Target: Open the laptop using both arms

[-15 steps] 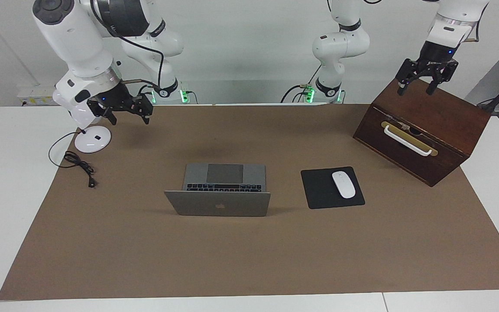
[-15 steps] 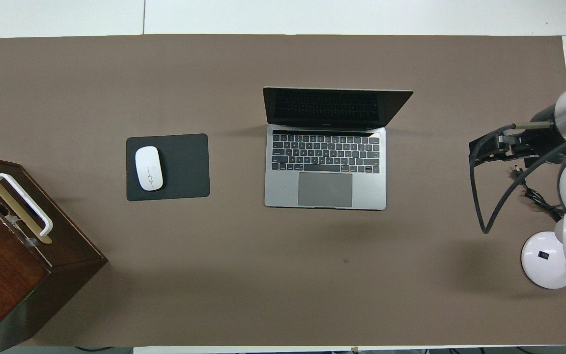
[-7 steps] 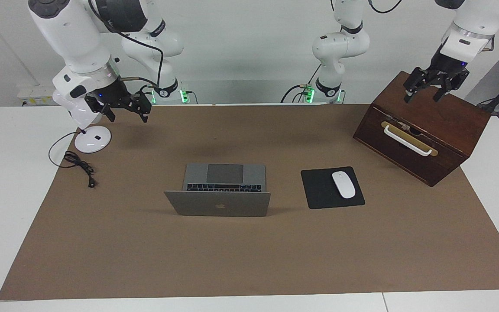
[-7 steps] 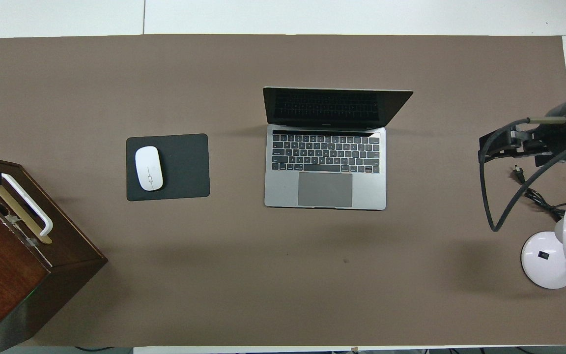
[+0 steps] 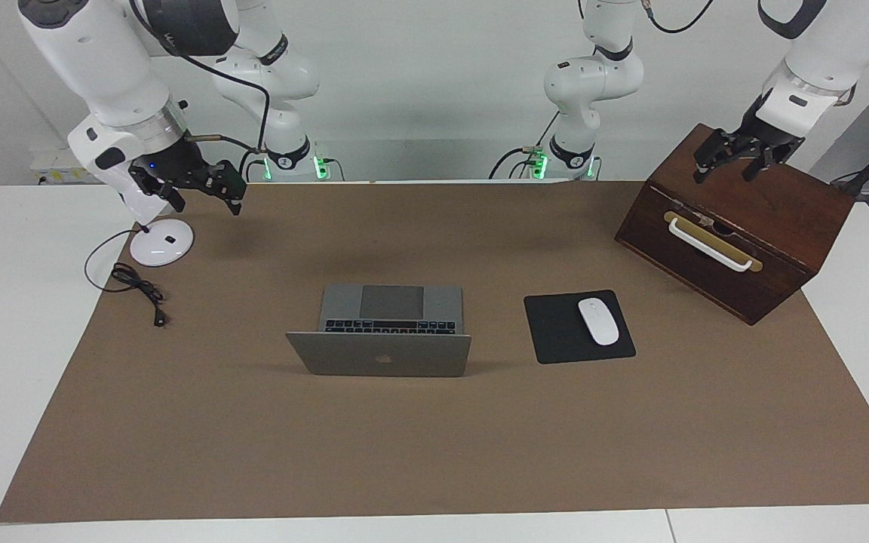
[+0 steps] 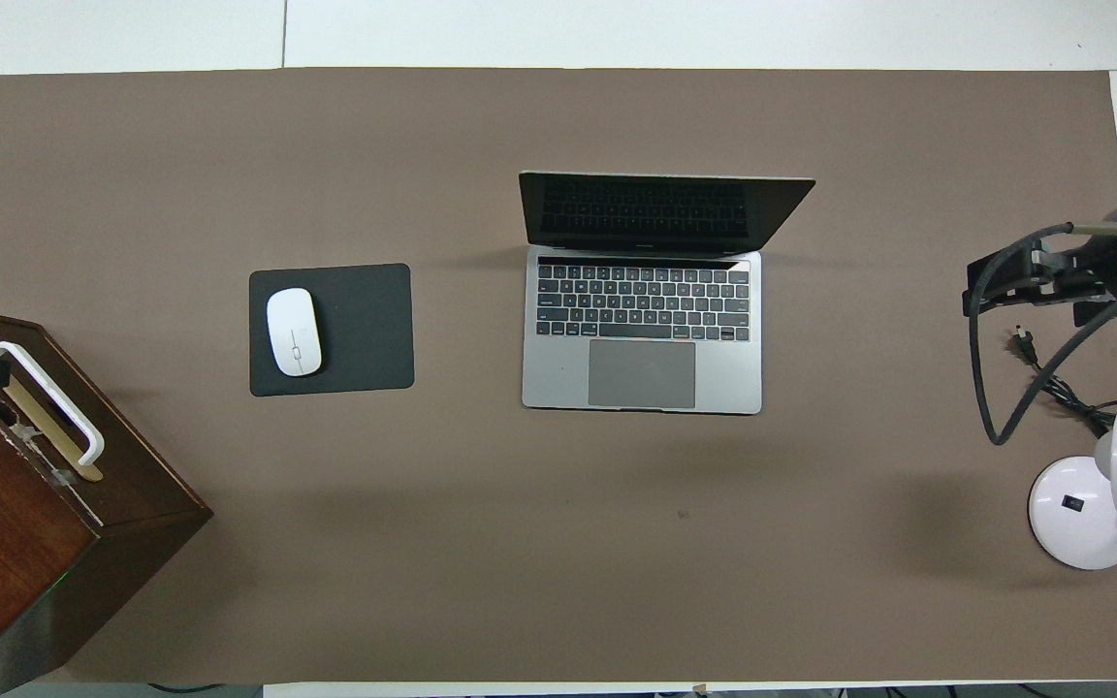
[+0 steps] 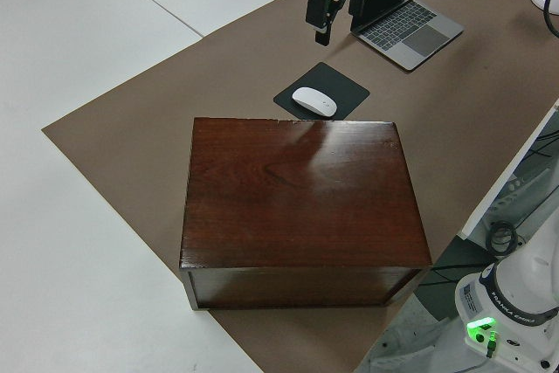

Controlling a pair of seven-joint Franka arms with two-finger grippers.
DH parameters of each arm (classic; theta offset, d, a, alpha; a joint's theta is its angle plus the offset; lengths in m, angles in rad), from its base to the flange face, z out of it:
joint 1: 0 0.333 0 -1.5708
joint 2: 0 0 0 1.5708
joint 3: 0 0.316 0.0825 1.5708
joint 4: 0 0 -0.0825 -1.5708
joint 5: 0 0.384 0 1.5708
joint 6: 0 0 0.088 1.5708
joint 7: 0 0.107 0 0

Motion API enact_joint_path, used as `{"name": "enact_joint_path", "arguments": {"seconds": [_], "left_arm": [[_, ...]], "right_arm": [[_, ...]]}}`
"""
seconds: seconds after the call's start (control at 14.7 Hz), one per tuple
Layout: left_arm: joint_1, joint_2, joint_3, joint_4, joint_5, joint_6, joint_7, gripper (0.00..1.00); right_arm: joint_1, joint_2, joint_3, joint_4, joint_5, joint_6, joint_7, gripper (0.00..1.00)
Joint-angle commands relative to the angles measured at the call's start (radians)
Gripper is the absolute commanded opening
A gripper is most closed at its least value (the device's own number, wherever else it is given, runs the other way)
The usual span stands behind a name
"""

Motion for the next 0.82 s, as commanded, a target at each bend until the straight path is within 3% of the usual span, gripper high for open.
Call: {"name": "enact_joint_path", "arguments": {"seconds": [0.0, 0.75], "left_arm": [[-0.004, 0.066, -0.009, 0.105, 0.023, -0.039, -0.016, 1.0], [-0.001, 0.068, -0.011, 0.116, 0.02, -0.019, -0.017, 1.0]], "right_arm": [[-0.027, 0.005, 0.017, 0.015, 0.034, -0.02, 0.013, 1.0], [-0.033, -0.004, 0.01, -0.013, 0.034, -0.017, 0.003, 1.0]]}}
